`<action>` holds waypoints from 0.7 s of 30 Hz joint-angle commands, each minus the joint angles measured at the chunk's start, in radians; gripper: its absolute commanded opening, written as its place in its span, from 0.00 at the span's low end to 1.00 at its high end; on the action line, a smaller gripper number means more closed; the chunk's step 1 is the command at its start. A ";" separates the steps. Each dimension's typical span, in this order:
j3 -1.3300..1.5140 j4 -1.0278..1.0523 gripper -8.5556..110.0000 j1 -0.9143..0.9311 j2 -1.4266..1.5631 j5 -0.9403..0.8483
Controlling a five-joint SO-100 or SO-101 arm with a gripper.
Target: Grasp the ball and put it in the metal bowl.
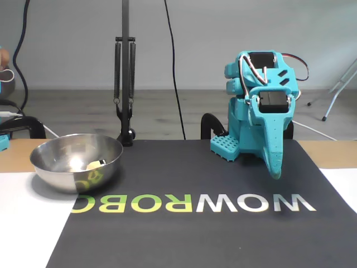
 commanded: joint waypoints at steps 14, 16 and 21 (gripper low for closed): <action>0.032 -0.003 0.07 0.002 0.061 0.002; 0.032 -0.003 0.07 0.002 0.061 0.002; 0.032 -0.003 0.07 0.002 0.061 0.002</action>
